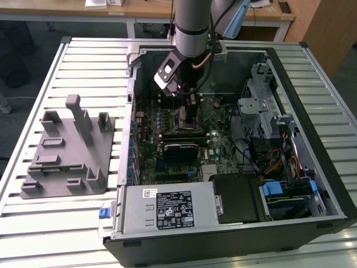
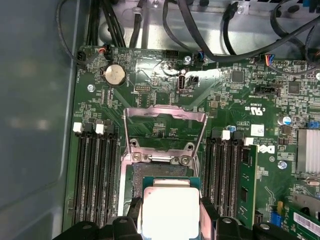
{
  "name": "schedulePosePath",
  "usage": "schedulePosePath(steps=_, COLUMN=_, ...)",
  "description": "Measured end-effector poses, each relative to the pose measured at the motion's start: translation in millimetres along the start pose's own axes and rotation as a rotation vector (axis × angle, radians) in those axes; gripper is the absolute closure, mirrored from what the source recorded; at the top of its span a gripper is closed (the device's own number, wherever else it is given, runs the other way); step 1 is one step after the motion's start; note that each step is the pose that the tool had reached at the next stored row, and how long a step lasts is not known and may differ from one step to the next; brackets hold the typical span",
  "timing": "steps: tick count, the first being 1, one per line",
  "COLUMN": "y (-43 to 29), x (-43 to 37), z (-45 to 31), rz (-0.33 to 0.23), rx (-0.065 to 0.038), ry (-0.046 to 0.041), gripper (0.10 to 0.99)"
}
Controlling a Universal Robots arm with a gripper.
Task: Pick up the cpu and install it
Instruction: 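Place the cpu into insertion slot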
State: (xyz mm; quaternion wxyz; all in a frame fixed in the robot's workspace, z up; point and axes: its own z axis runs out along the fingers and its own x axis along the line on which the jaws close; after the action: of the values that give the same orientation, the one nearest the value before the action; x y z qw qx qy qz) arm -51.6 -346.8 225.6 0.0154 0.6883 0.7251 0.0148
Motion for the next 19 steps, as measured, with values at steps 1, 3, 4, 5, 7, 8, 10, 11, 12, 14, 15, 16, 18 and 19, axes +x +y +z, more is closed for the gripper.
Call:
schedulePosePath(steps=1, y=0.0, x=0.0, z=1.3, rz=0.000, rx=0.000, ry=0.0001, gripper=0.545)
schedulePosePath(steps=3, y=-0.1, x=0.0, z=3.4, rz=0.000, rx=0.000, ry=0.0000, gripper=0.545)
schedulePosePath(steps=4, y=-0.2, x=0.0, z=4.1, rz=0.001, rx=0.000, ry=0.0000, gripper=0.545)
schedulePosePath(steps=5, y=-0.2, x=0.0, z=4.7, rz=0.002, rx=0.000, ry=0.0000, gripper=0.545)
schedulePosePath(steps=7, y=-0.3, x=0.0, z=6.5, rz=0.003, rx=0.000, ry=-0.0002, gripper=0.545)
schedulePosePath(steps=8, y=-0.3, x=0.0, z=7.5, rz=0.004, rx=0.000, ry=-0.0003, gripper=0.545)
schedulePosePath(steps=10, y=-0.4, x=0.4, z=9.4, rz=0.007, rx=0.000, ry=-0.0003, gripper=0.545)
schedulePosePath(steps=11, y=-0.4, x=0.9, z=10.1, rz=0.009, rx=0.000, ry=-0.0003, gripper=0.545)
schedulePosePath(steps=12, y=-0.4, x=1.4, z=10.8, rz=0.009, rx=0.000, ry=-0.0004, gripper=0.545)
schedulePosePath(steps=14, y=-0.4, x=1.8, z=12.4, rz=0.009, rx=0.001, ry=-0.0003, gripper=0.545)
schedulePosePath(steps=15, y=-0.4, x=2.2, z=13.3, rz=0.010, rx=0.001, ry=-0.0003, gripper=0.545)
schedulePosePath(steps=16, y=-0.5, x=2.6, z=14.3, rz=0.009, rx=0.002, ry=-0.0004, gripper=0.545)
schedulePosePath(steps=18, y=-0.5, x=3.7, z=15.7, rz=0.010, rx=0.002, ry=-0.0004, gripper=0.545)
schedulePosePath(steps=19, y=-0.5, x=4.3, z=16.3, rz=0.009, rx=0.002, ry=-0.0004, gripper=0.545)
